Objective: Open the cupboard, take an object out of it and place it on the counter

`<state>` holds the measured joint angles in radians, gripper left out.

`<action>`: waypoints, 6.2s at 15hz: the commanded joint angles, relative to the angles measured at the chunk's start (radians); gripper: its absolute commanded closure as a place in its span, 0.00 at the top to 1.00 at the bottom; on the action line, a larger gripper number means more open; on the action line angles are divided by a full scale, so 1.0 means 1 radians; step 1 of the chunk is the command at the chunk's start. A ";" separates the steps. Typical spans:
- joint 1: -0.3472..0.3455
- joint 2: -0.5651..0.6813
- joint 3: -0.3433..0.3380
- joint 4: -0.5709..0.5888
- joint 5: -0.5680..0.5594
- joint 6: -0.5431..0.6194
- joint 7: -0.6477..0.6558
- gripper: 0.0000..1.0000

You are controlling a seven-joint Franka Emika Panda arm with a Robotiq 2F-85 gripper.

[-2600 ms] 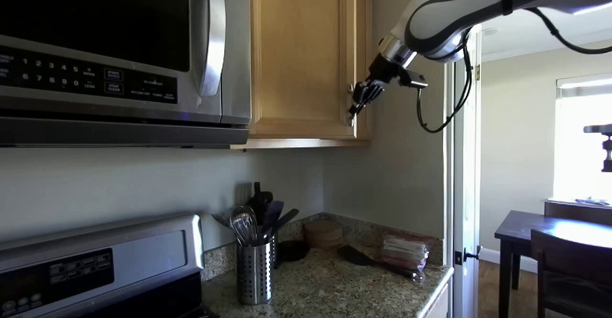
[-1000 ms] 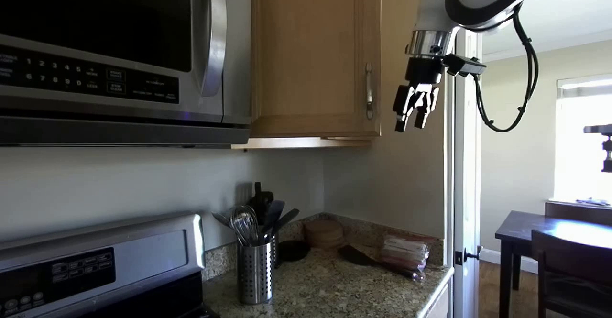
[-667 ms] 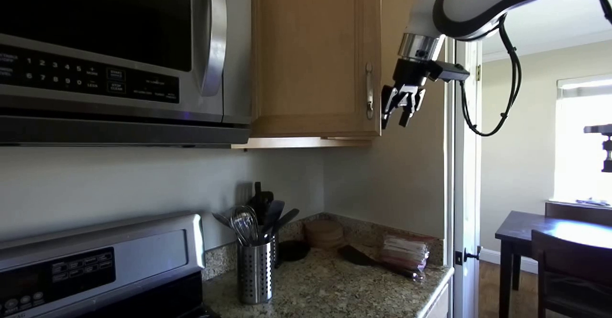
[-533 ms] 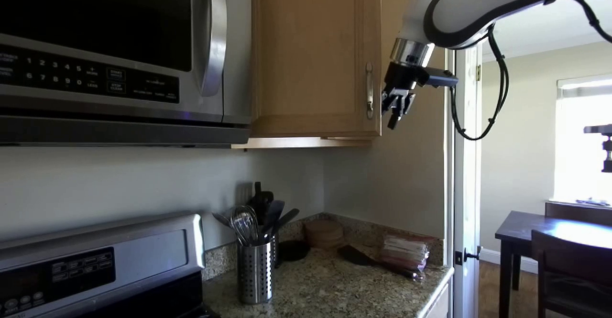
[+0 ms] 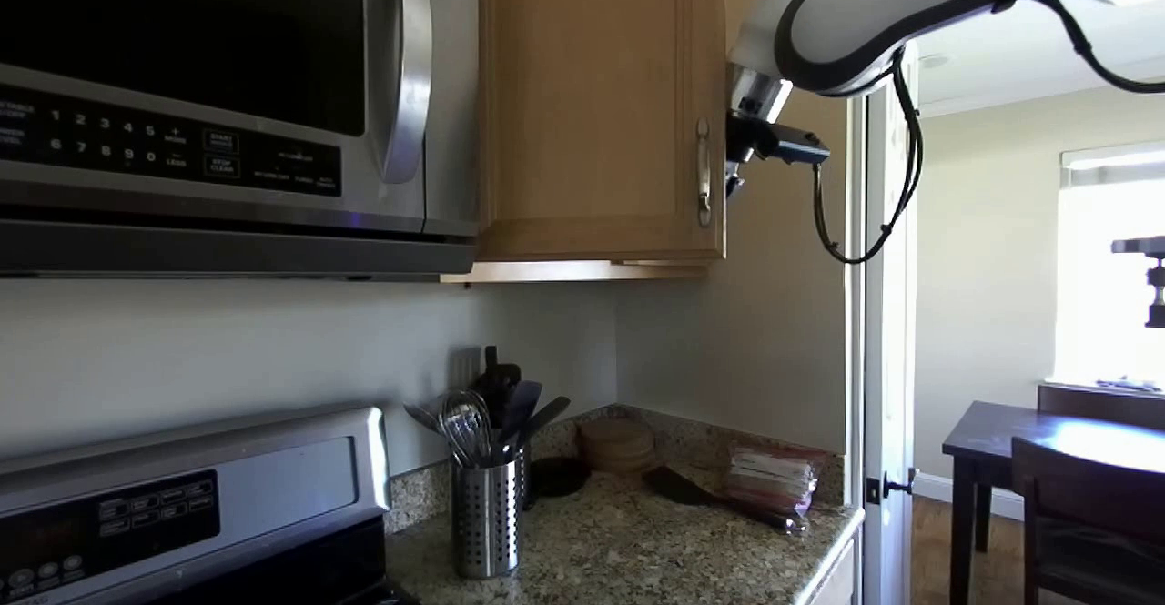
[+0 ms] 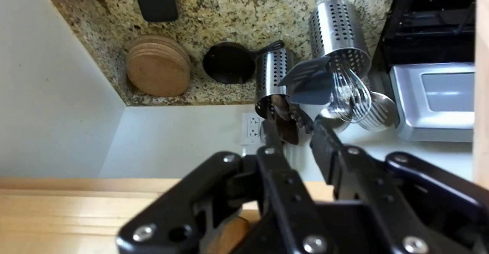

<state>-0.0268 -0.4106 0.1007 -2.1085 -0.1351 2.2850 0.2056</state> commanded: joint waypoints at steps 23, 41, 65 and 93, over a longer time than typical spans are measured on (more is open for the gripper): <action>0.049 0.108 0.053 0.038 0.029 0.228 0.021 0.99; 0.080 0.391 0.011 0.337 0.107 0.331 -0.181 1.00; 0.064 0.772 0.025 0.758 0.206 0.304 -0.397 1.00; 0.049 0.997 0.052 1.004 0.176 0.321 -0.561 1.00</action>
<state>0.0261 0.5620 0.1405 -1.1404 0.0436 2.6006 -0.3111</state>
